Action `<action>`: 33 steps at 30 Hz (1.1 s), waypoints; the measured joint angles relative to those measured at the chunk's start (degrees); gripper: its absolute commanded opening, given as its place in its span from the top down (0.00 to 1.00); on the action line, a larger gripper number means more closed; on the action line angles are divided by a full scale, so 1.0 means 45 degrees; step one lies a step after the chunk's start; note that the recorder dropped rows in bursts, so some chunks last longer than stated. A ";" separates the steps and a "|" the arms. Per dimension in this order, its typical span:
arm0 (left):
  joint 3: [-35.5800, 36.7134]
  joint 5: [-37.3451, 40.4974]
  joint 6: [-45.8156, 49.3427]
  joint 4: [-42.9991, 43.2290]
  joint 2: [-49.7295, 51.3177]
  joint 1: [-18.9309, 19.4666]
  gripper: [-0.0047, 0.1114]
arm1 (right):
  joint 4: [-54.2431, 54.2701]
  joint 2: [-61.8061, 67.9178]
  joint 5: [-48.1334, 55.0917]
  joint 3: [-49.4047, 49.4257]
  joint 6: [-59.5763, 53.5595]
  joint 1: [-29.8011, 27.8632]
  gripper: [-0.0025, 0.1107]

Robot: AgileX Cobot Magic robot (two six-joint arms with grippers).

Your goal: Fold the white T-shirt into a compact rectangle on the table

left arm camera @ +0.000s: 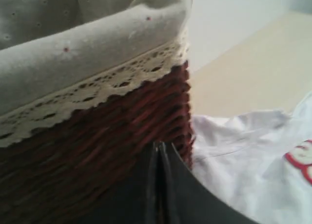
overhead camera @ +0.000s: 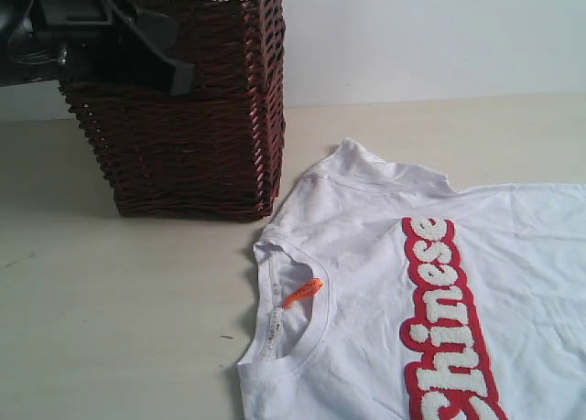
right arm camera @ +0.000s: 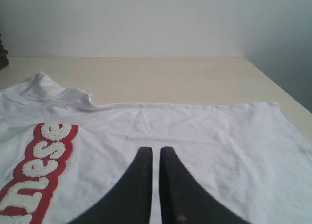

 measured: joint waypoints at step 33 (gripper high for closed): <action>-0.4323 0.8084 0.1064 0.3861 1.0441 -0.0901 0.96 | 0.0000 0.0000 0.0000 0.0000 0.0000 0.0000 0.91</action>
